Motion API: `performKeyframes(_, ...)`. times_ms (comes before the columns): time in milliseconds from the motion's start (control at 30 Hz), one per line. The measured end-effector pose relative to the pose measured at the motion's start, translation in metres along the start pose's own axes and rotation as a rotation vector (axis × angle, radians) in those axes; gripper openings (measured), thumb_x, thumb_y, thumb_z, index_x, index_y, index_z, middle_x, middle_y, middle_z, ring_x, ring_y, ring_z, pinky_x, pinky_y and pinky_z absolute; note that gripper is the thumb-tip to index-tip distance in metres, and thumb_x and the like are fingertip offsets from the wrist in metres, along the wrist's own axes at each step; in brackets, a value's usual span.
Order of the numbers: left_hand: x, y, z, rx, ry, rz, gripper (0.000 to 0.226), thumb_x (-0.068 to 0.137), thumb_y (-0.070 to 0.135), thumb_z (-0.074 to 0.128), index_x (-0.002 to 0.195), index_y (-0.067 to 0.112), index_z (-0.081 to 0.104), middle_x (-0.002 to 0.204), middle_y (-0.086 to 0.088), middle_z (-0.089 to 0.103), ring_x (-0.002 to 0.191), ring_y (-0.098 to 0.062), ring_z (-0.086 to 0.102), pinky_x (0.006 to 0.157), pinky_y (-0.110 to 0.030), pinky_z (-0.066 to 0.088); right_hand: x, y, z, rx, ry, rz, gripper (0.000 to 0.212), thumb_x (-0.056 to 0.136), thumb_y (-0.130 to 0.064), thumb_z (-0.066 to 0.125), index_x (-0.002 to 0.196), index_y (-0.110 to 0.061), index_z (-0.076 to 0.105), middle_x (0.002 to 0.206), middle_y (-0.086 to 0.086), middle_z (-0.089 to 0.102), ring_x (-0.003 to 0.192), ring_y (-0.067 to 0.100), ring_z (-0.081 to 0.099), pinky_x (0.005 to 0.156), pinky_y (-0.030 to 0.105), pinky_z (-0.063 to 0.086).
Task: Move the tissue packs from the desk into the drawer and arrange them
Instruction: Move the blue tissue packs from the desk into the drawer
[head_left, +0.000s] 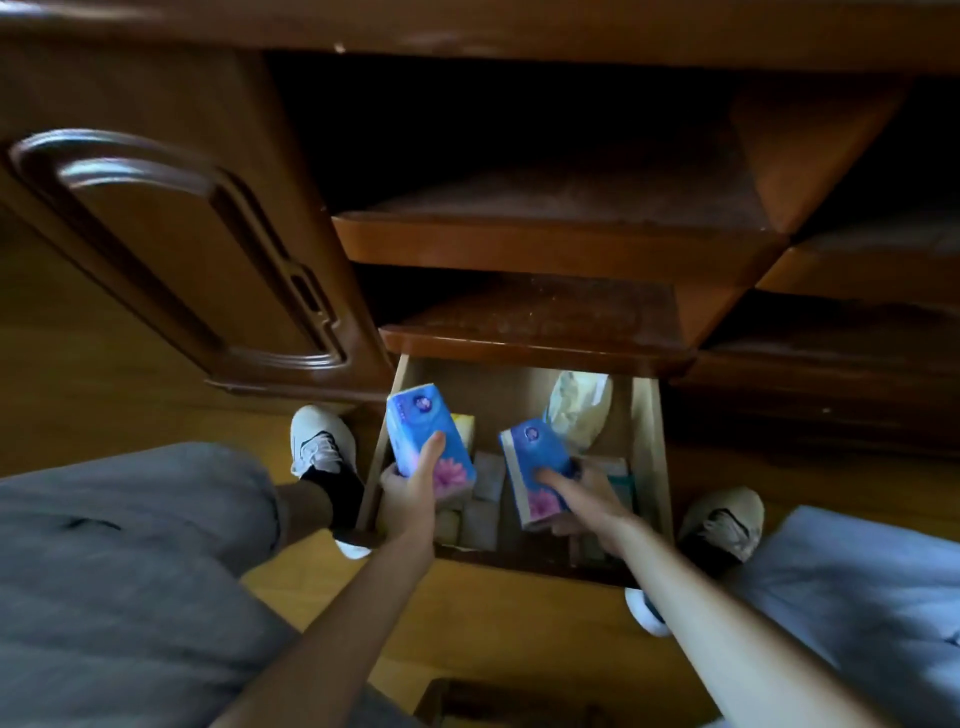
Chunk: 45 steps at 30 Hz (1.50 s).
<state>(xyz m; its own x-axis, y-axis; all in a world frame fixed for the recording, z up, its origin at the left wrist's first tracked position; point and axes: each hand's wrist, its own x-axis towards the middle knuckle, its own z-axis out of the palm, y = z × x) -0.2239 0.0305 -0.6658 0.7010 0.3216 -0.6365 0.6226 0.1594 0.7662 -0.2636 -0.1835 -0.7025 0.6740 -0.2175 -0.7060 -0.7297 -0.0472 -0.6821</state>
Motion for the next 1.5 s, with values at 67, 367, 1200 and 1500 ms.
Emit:
performKeyframes(67,0.002,0.004,-0.002,-0.015,-0.024,0.012,0.059,0.076,0.045,0.083,0.119,0.009,0.063,0.100,-0.010,0.076,0.088,-0.025,0.075,0.083,-0.042,0.061,0.012,-0.006,0.004,-0.117,0.049,-0.058,0.073,0.072,-0.056,0.080,0.132,-0.026,0.053,0.114,-0.005,0.069,0.089,0.025,0.074,0.063,0.039,0.064)
performKeyframes(367,0.008,0.012,-0.006,-0.126,-0.039,-0.019,0.054,0.083,0.037,0.078,0.125,0.008,0.060,0.108,-0.013,0.074,0.093,-0.026,0.075,0.075,-0.036,0.062,0.052,-0.044,0.016,-0.706,0.325,-0.214,0.102,0.067,-0.064,0.079,0.149,-0.027,0.033,0.140,0.006,0.050,0.127,0.034,0.050,0.099,0.047,0.048)
performKeyframes(1200,0.013,0.014,-0.009,-0.110,-0.145,-0.015,0.065,0.087,0.033,0.073,0.137,0.017,0.035,0.112,-0.018,0.070,0.073,-0.018,0.076,0.058,-0.019,0.057,0.123,-0.054,0.062,-0.503,0.278,-0.010,0.089,0.082,-0.068,0.065,0.143,-0.008,0.038,0.130,0.014,0.059,0.104,0.031,0.064,0.084,0.043,0.055)
performKeyframes(1500,0.016,0.011,-0.003,-0.100,-0.142,-0.031,0.066,0.084,0.036,0.078,0.134,0.007,0.045,0.089,-0.010,0.077,0.070,-0.020,0.076,0.057,-0.020,0.057,0.129,-0.050,0.037,-0.348,0.080,0.009,0.067,0.090,-0.055,0.063,0.137,-0.011,0.046,0.123,0.013,0.062,0.102,0.029,0.062,0.094,0.055,0.054)
